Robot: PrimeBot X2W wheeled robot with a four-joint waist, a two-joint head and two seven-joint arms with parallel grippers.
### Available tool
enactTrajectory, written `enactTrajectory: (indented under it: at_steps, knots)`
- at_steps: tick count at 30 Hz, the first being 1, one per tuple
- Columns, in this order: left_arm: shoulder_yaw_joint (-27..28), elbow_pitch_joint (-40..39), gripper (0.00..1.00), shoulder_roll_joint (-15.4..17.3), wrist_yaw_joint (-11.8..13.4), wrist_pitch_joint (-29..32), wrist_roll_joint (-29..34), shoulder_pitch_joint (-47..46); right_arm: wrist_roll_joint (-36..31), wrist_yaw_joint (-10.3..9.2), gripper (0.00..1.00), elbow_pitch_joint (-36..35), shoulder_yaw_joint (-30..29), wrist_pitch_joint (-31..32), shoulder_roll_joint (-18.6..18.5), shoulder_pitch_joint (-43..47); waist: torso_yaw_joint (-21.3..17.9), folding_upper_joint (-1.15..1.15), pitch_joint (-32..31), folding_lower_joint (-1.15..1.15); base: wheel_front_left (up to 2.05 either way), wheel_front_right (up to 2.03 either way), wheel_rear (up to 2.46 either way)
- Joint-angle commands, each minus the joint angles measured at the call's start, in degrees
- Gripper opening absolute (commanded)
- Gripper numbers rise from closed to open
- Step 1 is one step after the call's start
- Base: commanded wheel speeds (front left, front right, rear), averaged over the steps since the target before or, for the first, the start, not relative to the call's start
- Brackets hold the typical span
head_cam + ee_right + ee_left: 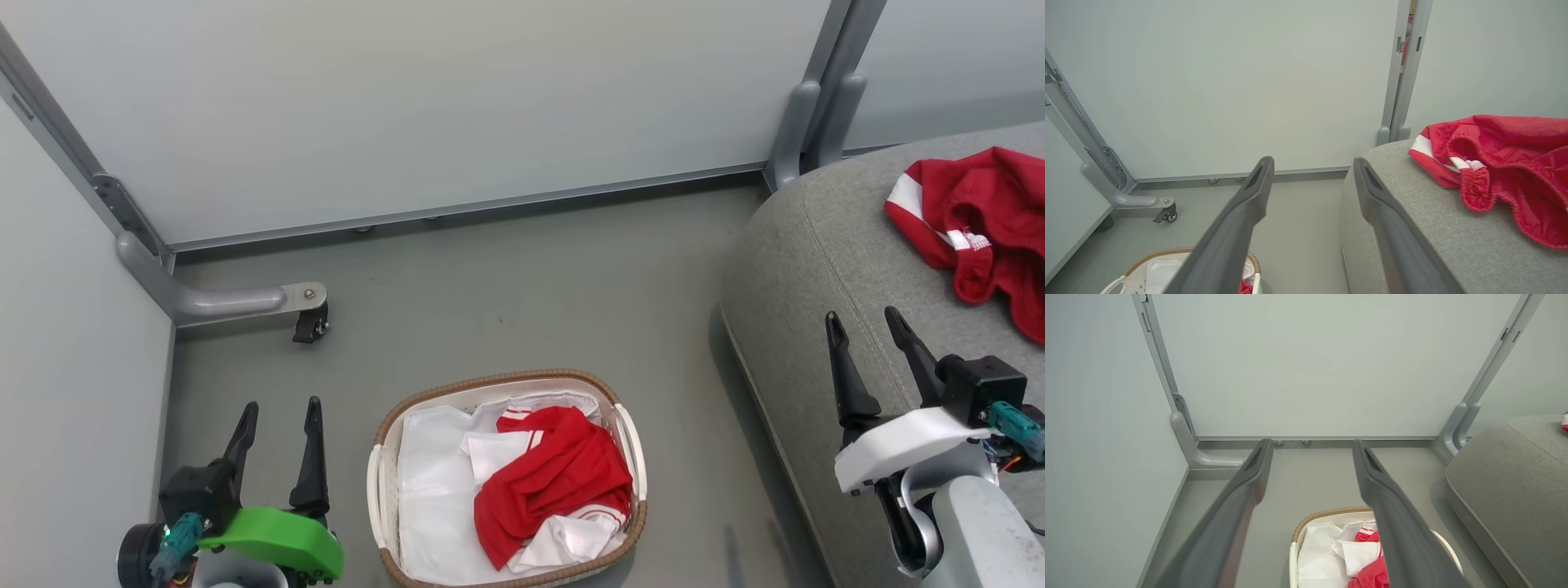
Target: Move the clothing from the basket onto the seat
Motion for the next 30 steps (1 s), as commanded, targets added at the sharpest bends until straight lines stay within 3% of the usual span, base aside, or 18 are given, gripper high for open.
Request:
enactTrajectory:
  at_steps: [1,13,21,30]
  knots:
    - [0.8,-0.4,1.0,-0.2,-0.1,-0.2,0.5,1.1,0.1,-0.08,1.0,-0.1,-0.1,-0.3,0.2,1.3,0.3,0.0,-0.6,0.01,0.0,0.0,0.0]
    - [1.8,-2.3,1.0,-1.5,-0.1,-0.2,1.2,1.8,0.6,-0.08,1.0,-1.1,0.2,-0.3,0.2,1.0,-0.5,0.0,1.1,0.01,0.0,0.0,0.0]
    - [-3.9,-0.9,1.0,-1.8,-0.1,-0.2,0.2,-2.7,0.3,-0.07,1.0,-3.6,1.5,-0.3,1.3,-2.9,-2.9,0.0,6.9,0.01,0.0,0.0,0.0]
    - [-10.7,3.6,1.0,-0.7,-0.1,-0.1,-2.3,-11.9,1.1,-0.08,1.0,-7.2,5.0,-0.3,3.4,-9.4,-8.9,0.0,16.1,0.01,0.0,0.0,0.0]
